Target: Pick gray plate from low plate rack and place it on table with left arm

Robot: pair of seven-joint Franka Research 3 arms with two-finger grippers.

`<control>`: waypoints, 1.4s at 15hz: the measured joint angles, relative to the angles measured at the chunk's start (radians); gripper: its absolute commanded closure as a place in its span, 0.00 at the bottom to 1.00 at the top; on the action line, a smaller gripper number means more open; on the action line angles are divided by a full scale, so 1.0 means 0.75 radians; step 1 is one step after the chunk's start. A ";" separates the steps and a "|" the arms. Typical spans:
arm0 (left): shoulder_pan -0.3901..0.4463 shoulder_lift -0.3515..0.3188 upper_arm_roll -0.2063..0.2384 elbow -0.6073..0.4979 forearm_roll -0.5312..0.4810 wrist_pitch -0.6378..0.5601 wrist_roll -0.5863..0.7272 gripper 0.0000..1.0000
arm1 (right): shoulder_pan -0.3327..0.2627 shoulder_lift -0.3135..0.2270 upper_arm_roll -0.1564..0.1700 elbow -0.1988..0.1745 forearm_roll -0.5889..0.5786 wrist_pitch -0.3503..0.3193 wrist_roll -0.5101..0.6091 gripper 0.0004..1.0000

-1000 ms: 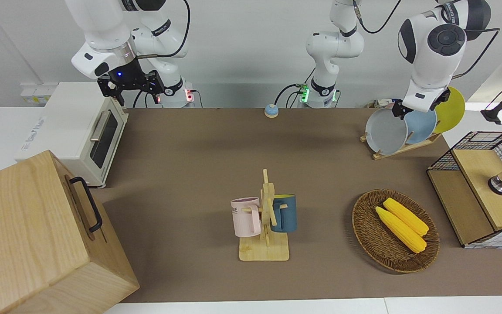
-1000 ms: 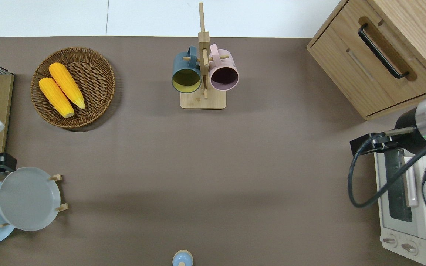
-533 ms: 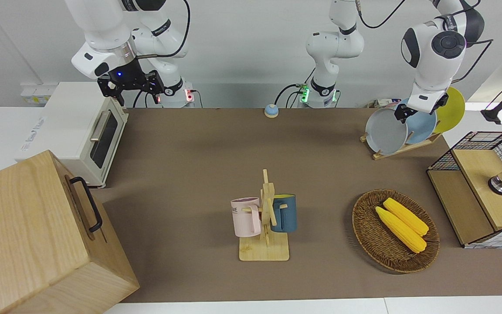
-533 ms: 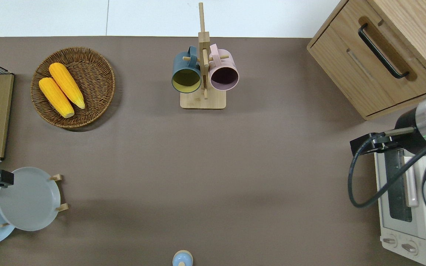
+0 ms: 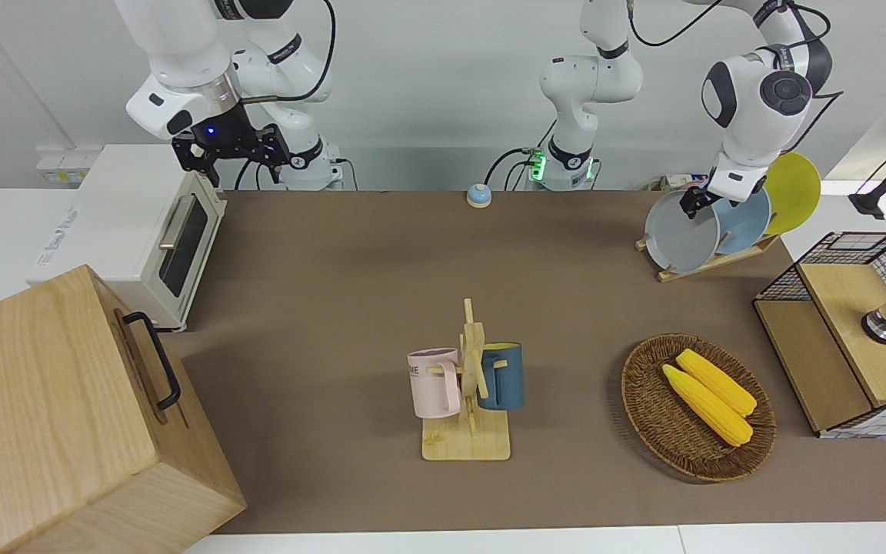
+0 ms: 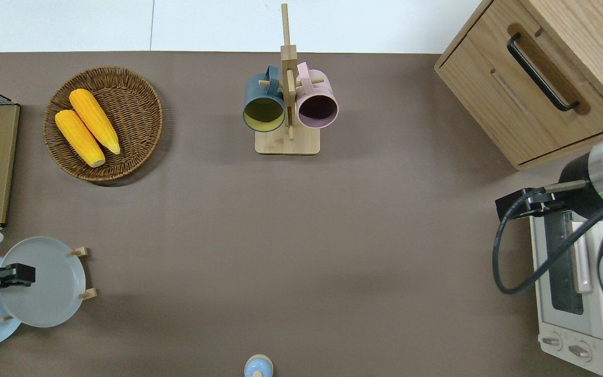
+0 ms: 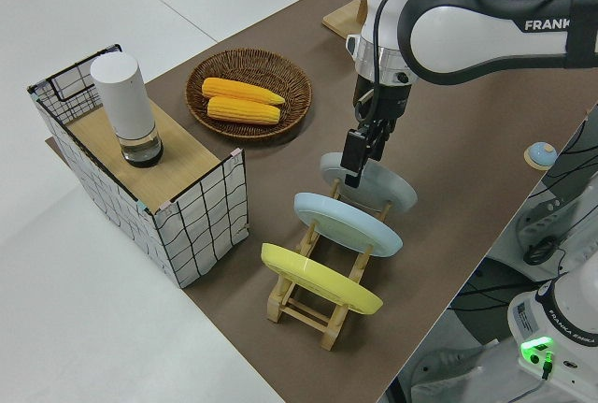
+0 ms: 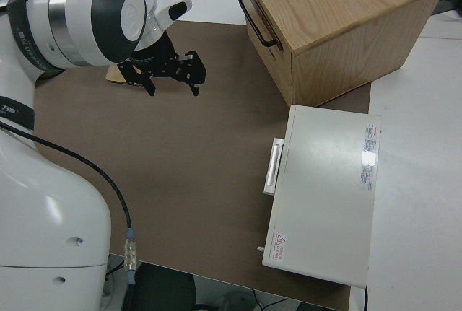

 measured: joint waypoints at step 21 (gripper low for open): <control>-0.001 -0.021 0.027 -0.015 -0.073 0.042 0.004 1.00 | 0.000 0.000 0.000 0.000 0.000 0.000 0.000 0.02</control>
